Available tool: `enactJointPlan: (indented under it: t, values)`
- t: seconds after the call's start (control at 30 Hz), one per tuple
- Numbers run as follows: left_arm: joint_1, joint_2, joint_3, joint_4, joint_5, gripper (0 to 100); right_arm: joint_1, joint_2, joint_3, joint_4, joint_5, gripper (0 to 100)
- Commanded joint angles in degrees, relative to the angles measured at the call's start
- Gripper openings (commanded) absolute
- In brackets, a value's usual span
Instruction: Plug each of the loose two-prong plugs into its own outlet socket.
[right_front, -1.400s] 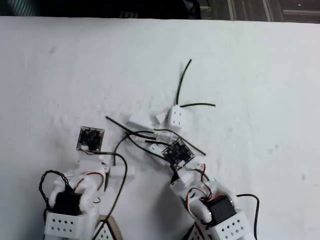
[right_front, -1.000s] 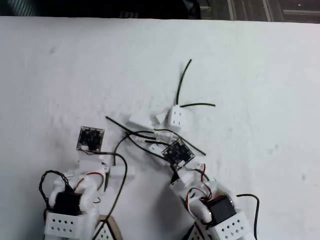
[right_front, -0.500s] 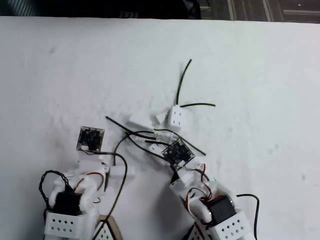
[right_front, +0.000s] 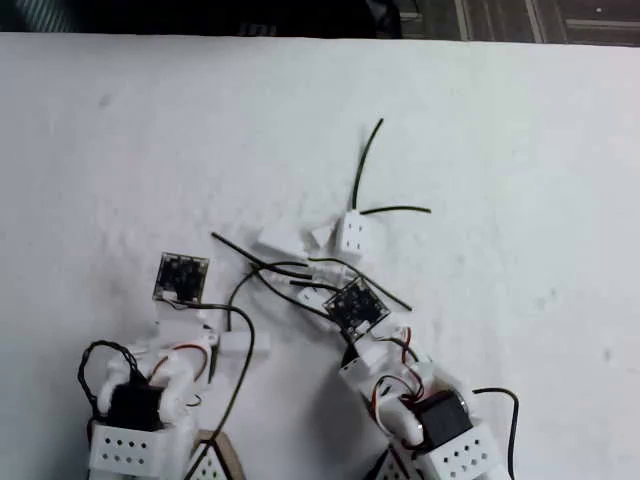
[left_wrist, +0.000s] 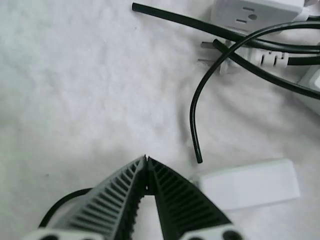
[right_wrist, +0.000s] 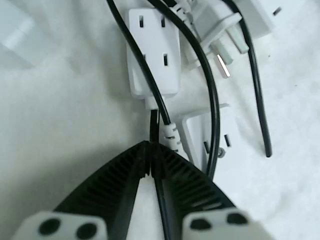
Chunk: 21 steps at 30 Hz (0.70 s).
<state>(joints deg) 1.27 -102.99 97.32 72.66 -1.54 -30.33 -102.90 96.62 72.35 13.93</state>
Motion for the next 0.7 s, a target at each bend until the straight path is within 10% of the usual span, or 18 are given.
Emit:
enactJointPlan:
  t: [0.0, 0.67]
  values:
    - [-0.2, -0.2, -0.3, 0.3, 0.2, 3, 0.0, 0.0, 0.3, 0.3, -0.3, 2.0]
    - [2.2, -0.2, -1.6, 0.4, 0.2, 3, 0.0, 0.0, 0.3, 0.3, -0.3, 2.0]
